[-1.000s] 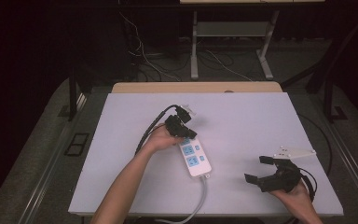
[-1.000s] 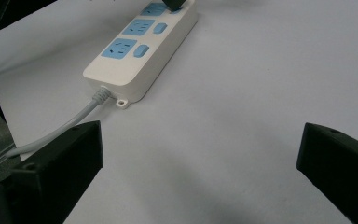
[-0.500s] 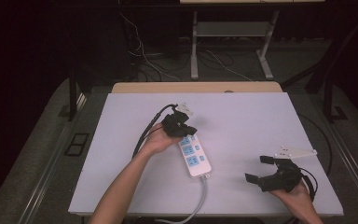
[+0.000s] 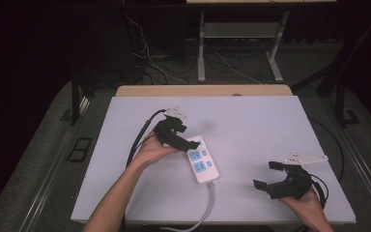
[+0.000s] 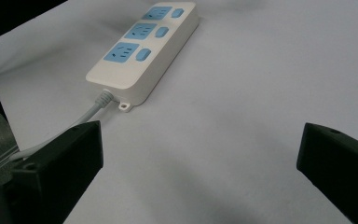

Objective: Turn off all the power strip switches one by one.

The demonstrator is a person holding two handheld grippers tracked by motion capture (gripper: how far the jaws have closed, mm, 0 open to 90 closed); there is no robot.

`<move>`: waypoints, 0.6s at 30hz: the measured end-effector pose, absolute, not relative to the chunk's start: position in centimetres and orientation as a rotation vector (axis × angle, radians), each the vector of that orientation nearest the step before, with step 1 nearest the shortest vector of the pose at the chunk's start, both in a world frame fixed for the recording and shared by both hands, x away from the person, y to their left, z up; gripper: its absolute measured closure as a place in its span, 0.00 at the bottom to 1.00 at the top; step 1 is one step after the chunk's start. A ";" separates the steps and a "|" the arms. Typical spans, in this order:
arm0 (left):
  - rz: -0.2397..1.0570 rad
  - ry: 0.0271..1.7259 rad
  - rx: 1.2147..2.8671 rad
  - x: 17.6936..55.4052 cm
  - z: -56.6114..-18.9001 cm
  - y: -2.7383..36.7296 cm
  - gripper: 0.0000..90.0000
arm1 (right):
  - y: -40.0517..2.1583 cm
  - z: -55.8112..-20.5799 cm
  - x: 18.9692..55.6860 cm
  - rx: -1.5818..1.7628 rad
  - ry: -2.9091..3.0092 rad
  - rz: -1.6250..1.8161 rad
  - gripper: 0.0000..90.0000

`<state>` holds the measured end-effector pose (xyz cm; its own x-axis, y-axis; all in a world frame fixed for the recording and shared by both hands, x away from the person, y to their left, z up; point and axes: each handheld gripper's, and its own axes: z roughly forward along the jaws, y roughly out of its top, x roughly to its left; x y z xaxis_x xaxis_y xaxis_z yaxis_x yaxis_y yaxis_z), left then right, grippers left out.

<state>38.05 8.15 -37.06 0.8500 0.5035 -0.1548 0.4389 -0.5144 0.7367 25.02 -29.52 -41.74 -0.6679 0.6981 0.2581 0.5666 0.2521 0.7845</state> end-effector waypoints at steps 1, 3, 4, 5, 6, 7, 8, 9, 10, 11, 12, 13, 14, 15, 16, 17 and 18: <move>0.107 0.695 2.181 37.9 -37.0 8.4 0.00 | -29.5 -41.7 25.0 1.207 2.367 1.388 0.00; 0.115 0.714 2.147 37.5 -36.9 9.2 0.00 | -29.5 -41.7 25.0 1.208 2.364 1.390 0.00; 0.122 0.719 2.139 37.3 -36.9 9.5 0.00 | -29.5 -41.7 25.0 1.209 2.362 1.392 0.00; 0.127 0.725 2.133 37.2 -36.8 9.9 0.00 | -29.6 -41.7 25.0 1.208 2.362 1.393 0.00; 0.130 0.728 2.132 37.0 -36.8 10.2 0.00 | -29.6 -41.7 25.0 1.209 2.361 1.394 0.00; 0.131 0.732 2.130 36.8 -36.8 10.5 0.00 | -29.6 -41.7 25.0 1.210 2.361 1.395 0.00; 0.134 0.735 2.128 36.7 -36.8 10.7 0.00 | -29.6 -41.7 25.0 1.211 2.360 1.396 0.00; 0.137 0.739 2.123 36.5 -36.7 11.0 0.00 | -29.6 -41.7 25.0 1.214 2.359 1.395 0.00; 0.141 0.745 2.113 36.2 -36.7 11.4 0.00 | -29.6 -41.7 25.0 1.214 2.359 1.396 0.00; 0.141 0.748 2.108 36.0 -36.6 11.6 0.00 | -29.6 -41.7 25.0 1.215 2.358 1.397 0.00; 0.147 0.752 2.104 35.8 -36.7 12.0 0.00 | -29.6 -41.7 25.0 1.215 2.357 1.397 0.00; 0.152 0.757 2.098 35.5 -36.7 12.3 0.00 | -29.6 -41.7 24.9 1.216 2.357 1.397 0.00; 0.155 0.764 2.091 35.2 -36.8 12.6 0.00 | -29.6 -41.7 24.9 1.216 2.357 1.398 0.00; 0.158 0.767 2.091 35.0 -36.9 12.8 0.00 | -29.6 -41.7 24.9 1.216 2.357 1.399 0.00; 0.161 0.772 2.091 34.7 -37.0 13.2 0.00 | -29.5 -41.7 24.9 1.216 2.356 1.399 0.00; 0.162 0.779 2.083 34.4 -37.2 13.5 0.00 | -29.5 -41.7 24.9 1.213 2.356 1.400 0.00; 0.162 0.782 2.075 34.1 -37.3 13.8 0.00 | -29.5 -41.7 24.9 1.212 2.357 1.399 0.00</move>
